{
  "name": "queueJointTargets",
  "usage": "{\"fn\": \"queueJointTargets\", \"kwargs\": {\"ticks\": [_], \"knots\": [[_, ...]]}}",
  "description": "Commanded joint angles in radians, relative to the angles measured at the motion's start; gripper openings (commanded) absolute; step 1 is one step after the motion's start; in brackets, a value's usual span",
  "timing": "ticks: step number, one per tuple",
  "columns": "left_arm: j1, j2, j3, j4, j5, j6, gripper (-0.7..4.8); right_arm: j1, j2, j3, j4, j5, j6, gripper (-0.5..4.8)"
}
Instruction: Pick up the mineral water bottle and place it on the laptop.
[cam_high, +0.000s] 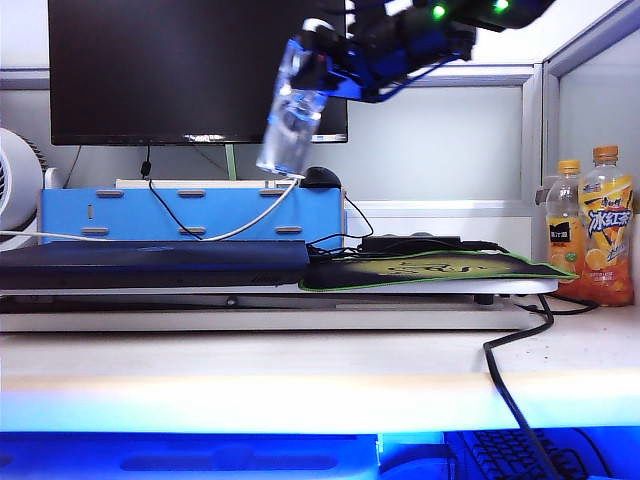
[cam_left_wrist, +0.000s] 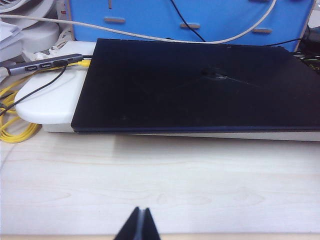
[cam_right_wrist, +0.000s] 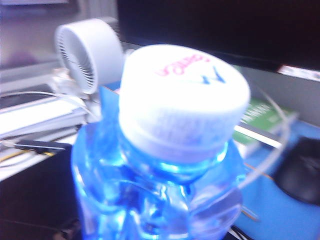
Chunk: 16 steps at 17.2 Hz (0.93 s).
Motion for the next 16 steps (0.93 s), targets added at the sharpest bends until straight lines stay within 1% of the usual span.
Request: {"fn": "queueJointTargets", "kwargs": {"ticks": [1,9,13,16], "knots": [[0.0,-0.002,0.002,0.008,0.003,0.001,-0.02,0.027,-0.017,0.012,0.085,-0.005,0.008,1.07],[0.0,-0.002,0.002,0.008,0.003,0.001,-0.02,0.125,0.007,0.013,0.108,-0.003,0.002,1.08],[0.0,-0.002,0.002,0.008,0.003,0.001,-0.02,0.163,0.056,0.026,0.145,0.042,0.0,1.08],[0.0,-0.002,0.002,0.008,0.003,0.001,-0.02,0.17,0.105,0.051,0.152,0.064,0.001,1.08]]}}
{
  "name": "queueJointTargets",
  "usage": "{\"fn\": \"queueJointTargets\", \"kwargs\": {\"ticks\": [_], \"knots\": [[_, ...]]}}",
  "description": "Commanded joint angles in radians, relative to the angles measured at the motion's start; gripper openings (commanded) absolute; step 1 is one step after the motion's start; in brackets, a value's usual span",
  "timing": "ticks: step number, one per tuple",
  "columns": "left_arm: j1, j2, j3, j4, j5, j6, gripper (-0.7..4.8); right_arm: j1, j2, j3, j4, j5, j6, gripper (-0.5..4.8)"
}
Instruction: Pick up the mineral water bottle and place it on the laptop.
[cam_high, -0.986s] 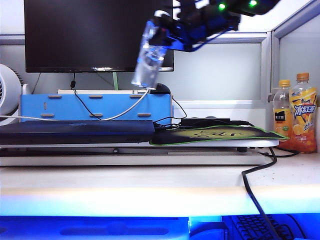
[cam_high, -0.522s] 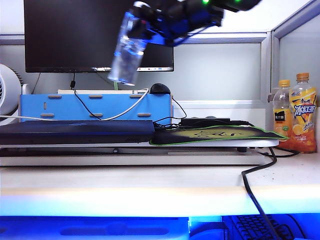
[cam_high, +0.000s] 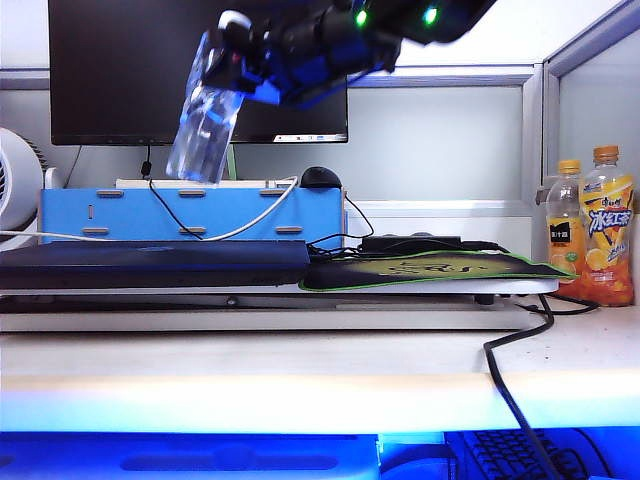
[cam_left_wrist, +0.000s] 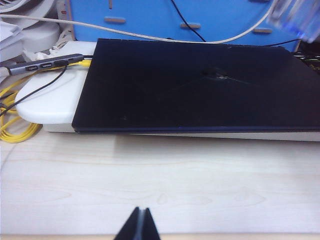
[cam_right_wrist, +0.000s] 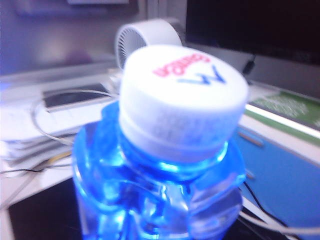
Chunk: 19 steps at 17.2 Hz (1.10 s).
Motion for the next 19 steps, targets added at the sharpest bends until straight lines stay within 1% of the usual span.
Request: {"fn": "queueJointTargets", "kwargs": {"ticks": [1,5,8,13,19], "knots": [[0.0,-0.002,0.002,0.008,0.003,0.001,-0.02,0.006,0.039,0.06,0.053,0.022,0.001,1.08],[0.0,-0.002,0.002,0.008,0.003,0.001,-0.02,0.013,0.114,0.149,0.017,0.049,0.0,1.08],[0.0,-0.002,0.002,0.008,0.003,0.001,-0.02,0.018,0.159,0.198,-0.014,0.048,-0.001,1.08],[0.0,-0.002,0.002,0.008,0.003,0.001,-0.02,0.02,0.191,0.204,-0.035,0.053,-0.006,1.08],[0.0,-0.002,0.002,0.008,0.003,0.001,-0.02,0.021,0.2,0.204,-0.088,0.068,-0.058,1.08]]}}
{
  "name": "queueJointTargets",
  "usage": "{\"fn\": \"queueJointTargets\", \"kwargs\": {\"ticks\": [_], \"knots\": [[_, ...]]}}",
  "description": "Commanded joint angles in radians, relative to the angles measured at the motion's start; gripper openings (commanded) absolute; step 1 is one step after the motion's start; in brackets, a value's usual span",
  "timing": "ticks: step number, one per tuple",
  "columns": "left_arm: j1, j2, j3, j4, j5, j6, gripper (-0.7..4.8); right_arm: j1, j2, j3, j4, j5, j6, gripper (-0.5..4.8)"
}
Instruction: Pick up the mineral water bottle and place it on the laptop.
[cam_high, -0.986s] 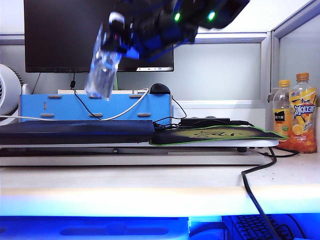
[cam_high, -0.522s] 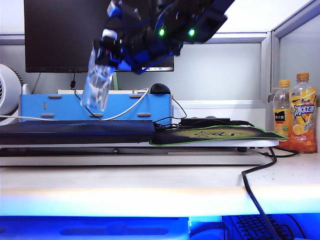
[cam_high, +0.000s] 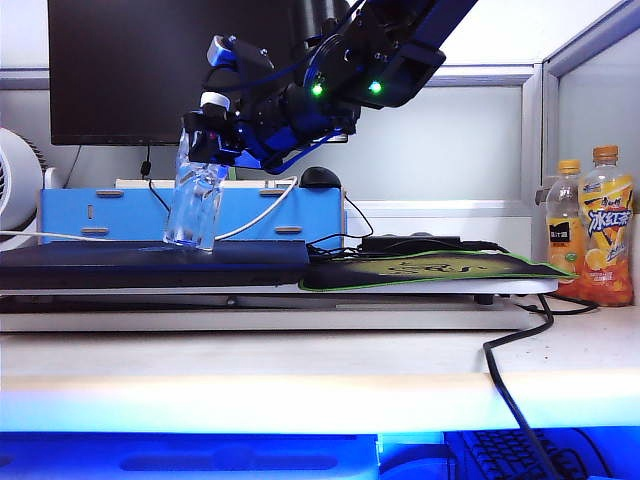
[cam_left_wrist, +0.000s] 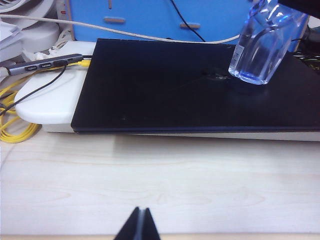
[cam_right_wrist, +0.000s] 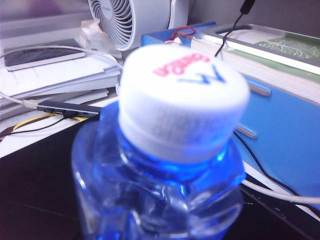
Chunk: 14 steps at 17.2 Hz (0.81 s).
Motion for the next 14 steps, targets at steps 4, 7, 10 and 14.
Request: {"fn": "queueJointTargets", "kwargs": {"ticks": [4,7,10,14], "knots": [[0.0,-0.002,0.002,0.008,0.003,0.001,-0.02,0.012,-0.012,0.013,-0.018,0.005,-0.069,1.08],[0.0,-0.002,0.002,0.008,0.003,0.001,-0.02,0.019,-0.012,0.013,-0.016,0.006,-0.078,2.02],[0.0,-0.002,0.002,0.008,0.003,0.001,-0.02,0.019,-0.012,0.013,-0.013,0.008,-0.078,3.23],[0.0,-0.002,0.002,0.008,0.003,0.001,-0.02,0.019,-0.015,0.013,-0.013,0.008,-0.073,3.37]]}}
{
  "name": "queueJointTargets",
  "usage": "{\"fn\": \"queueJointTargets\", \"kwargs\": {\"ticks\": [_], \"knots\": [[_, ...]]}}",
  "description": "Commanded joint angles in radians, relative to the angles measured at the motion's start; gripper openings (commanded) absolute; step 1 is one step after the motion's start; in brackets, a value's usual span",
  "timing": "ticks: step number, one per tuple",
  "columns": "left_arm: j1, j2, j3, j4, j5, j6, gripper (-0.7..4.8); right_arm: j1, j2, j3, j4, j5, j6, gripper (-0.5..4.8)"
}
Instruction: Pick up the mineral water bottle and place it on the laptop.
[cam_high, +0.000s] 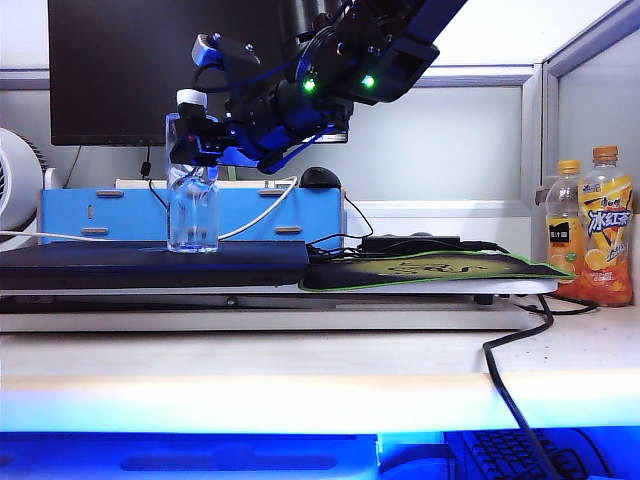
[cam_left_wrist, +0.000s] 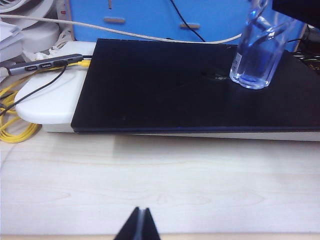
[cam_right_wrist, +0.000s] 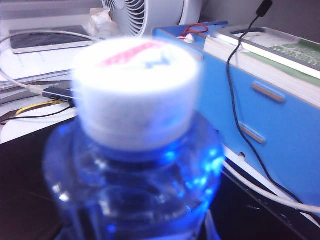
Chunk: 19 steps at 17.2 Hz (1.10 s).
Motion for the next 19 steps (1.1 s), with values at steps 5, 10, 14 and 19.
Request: {"fn": "queueJointTargets", "kwargs": {"ticks": [5,10,14,19], "knots": [[0.0,-0.002,0.002,0.008,0.003,0.001,-0.02,-0.002,-0.075,0.006,0.02,0.032,0.005,3.37],[0.0,-0.002,0.002,0.008,0.003,0.001,-0.02,-0.004,-0.24,0.006,-0.008,0.096,0.005,3.37],[0.0,-0.002,0.002,0.008,0.003,0.001,-0.02,-0.01,-0.428,0.006,-0.028,0.137,0.005,3.37],[0.0,-0.002,0.002,0.008,0.003,0.001,-0.02,-0.01,-0.678,0.006,-0.229,0.188,-0.013,3.37]]}}
